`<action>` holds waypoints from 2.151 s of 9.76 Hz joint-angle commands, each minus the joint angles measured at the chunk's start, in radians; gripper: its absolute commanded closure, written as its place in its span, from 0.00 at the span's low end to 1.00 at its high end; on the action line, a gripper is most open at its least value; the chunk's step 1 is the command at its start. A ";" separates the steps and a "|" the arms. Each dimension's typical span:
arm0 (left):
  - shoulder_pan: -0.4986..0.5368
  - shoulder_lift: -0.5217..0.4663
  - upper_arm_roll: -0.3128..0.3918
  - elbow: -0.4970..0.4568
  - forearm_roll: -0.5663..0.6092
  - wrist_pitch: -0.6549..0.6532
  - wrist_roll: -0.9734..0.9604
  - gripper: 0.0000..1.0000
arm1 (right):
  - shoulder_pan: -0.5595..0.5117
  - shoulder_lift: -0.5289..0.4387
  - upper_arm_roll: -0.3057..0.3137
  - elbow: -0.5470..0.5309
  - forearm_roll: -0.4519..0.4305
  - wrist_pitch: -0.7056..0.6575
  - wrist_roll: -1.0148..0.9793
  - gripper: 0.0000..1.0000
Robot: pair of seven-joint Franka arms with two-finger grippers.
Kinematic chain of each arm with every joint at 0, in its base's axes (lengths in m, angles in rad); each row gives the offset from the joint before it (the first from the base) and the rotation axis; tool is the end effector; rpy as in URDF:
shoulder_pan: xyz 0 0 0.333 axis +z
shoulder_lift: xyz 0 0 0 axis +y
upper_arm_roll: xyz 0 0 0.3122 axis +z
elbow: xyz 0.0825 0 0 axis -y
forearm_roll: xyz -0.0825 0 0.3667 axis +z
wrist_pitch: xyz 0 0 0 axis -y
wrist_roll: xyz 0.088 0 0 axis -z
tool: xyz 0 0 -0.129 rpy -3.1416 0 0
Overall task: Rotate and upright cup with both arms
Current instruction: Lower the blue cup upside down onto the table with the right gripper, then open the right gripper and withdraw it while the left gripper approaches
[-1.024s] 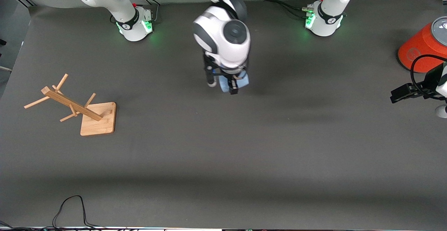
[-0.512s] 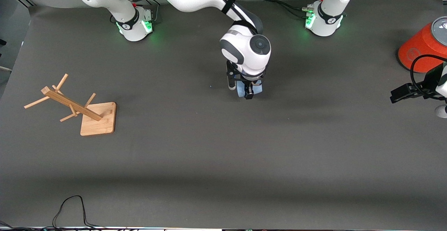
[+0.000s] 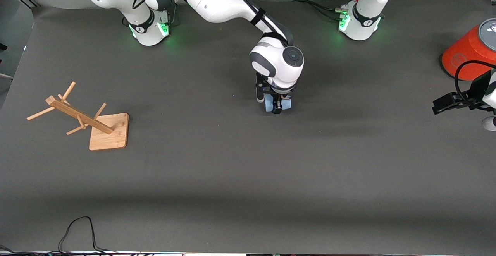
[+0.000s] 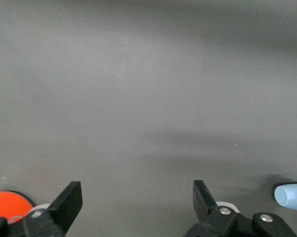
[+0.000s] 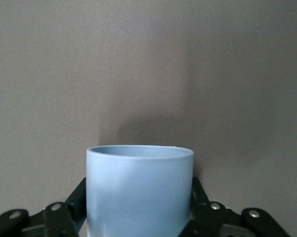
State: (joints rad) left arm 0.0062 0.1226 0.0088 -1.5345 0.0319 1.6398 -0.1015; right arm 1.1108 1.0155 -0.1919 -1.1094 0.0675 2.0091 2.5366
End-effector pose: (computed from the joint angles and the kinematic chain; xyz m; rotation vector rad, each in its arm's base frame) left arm 0.5781 0.0123 0.5529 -3.1029 -0.1770 0.0246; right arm 0.4108 0.6134 0.1739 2.1622 -2.1572 0.1866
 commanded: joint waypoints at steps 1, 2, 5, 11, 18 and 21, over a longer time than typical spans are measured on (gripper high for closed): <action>-0.006 0.011 0.003 0.030 -0.001 -0.023 0.006 0.00 | 0.012 0.025 -0.017 0.036 -0.017 0.003 0.033 0.00; -0.006 0.011 0.003 0.030 -0.001 -0.023 0.006 0.00 | 0.012 0.025 -0.017 0.036 -0.020 0.005 0.033 0.00; -0.008 0.014 0.003 0.036 -0.001 -0.023 0.006 0.00 | 0.012 0.023 -0.017 0.034 -0.023 0.005 0.031 0.00; -0.011 0.019 0.003 0.036 0.000 -0.023 0.006 0.00 | -0.003 -0.118 -0.015 0.028 -0.008 -0.148 -0.018 0.00; -0.012 0.022 0.003 0.036 -0.001 -0.017 0.009 0.00 | -0.234 -0.509 -0.034 -0.015 0.005 -0.640 -0.702 0.00; -0.035 0.032 0.002 0.036 -0.021 -0.017 -0.001 0.00 | -0.411 -0.730 -0.037 -0.192 -0.005 -0.653 -1.072 0.00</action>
State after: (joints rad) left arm -0.0040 0.1364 0.0055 -1.5231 0.0185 1.6399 -0.1015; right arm 0.7481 0.4091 -0.2394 -1.1585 0.0612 1.3373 1.5963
